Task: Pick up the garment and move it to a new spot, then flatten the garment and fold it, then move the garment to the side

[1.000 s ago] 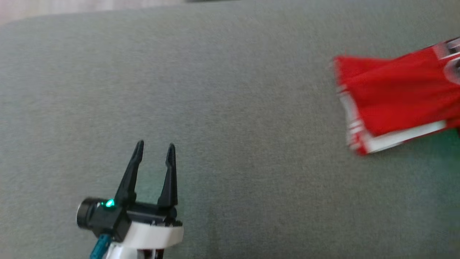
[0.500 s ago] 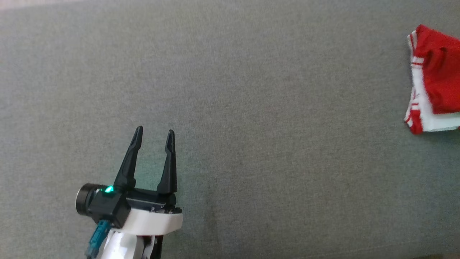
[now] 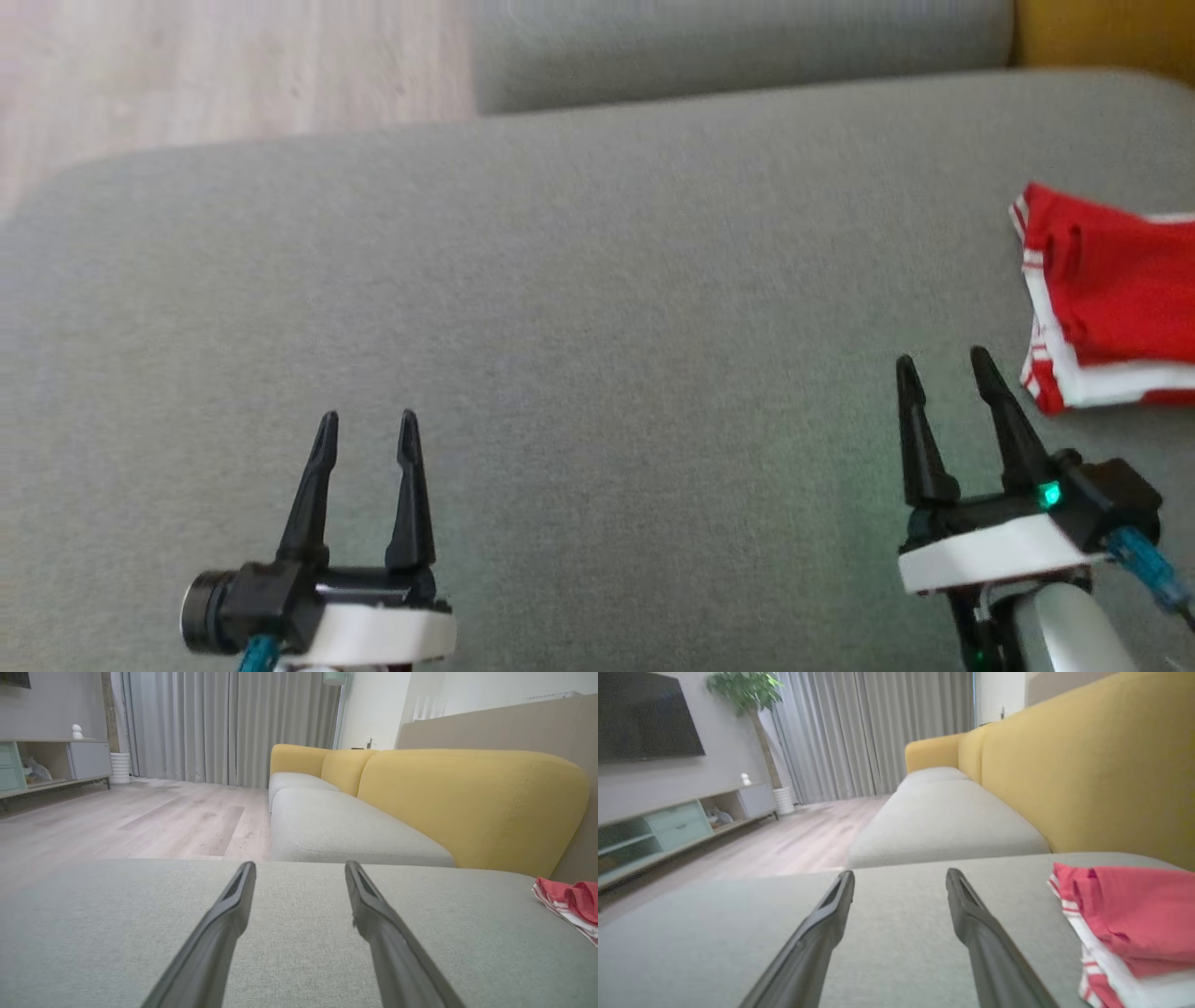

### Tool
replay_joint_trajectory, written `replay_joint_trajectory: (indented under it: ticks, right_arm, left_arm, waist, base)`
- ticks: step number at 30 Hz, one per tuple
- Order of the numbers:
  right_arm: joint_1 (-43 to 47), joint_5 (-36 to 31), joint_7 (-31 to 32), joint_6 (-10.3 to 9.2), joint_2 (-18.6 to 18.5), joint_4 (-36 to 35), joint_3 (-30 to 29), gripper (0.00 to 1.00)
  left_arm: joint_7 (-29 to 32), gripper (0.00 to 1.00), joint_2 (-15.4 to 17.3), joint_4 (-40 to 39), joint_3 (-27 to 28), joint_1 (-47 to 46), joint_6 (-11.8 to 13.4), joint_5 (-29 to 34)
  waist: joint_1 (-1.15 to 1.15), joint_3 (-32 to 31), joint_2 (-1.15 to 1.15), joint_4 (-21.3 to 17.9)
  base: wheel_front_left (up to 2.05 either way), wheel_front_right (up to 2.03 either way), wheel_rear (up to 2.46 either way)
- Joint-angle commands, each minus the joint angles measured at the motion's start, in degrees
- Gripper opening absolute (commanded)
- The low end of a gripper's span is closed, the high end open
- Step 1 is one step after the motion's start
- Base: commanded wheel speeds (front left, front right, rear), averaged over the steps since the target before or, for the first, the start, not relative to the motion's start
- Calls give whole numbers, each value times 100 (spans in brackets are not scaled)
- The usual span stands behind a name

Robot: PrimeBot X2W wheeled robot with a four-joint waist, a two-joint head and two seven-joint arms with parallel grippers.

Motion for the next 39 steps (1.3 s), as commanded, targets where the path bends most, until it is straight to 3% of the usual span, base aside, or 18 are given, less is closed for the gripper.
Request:
replay_joint_trajectory:
  ticks: [1, 7, 21, 22, 39]
  right_arm:
    - [24, 172, -74, -4, 11, -472, 234, 100]
    - [760, 196, -76, -4, 125, -1187, 346, 100]
    - [986, 185, -77, -4, 157, -1118, 416, 100]
    - [1176, 192, -16, 0, 183, -947, 265, 0]
    - [1025, 1171, 157, 0, 122, -686, 216, 0]
  left_arm:
    - [-46, 100, -13, -265, 222, -18, 88, 0]
    - [-46, 100, -13, -491, 352, 491, 320, 1]
    - [-46, 100, -13, -547, 338, 745, 291, 30]
    - [0, 0, 8, -334, 165, 919, 288, 1]
    - [177, 0, 64, -82, 266, 760, 159, -965]
  waist:
    - [2, -321, 0, 186]
    - [2, -691, 0, 309]
    - [2, -981, 0, 171]
    - [2, -976, 0, 178]
    - [2, -940, 0, 162]
  base:
    - [0, 0, 0]
    - [0, 0, 0]
    - [0, 0, 0]
    - [0, 0, 0]
    - [0, 0, 0]
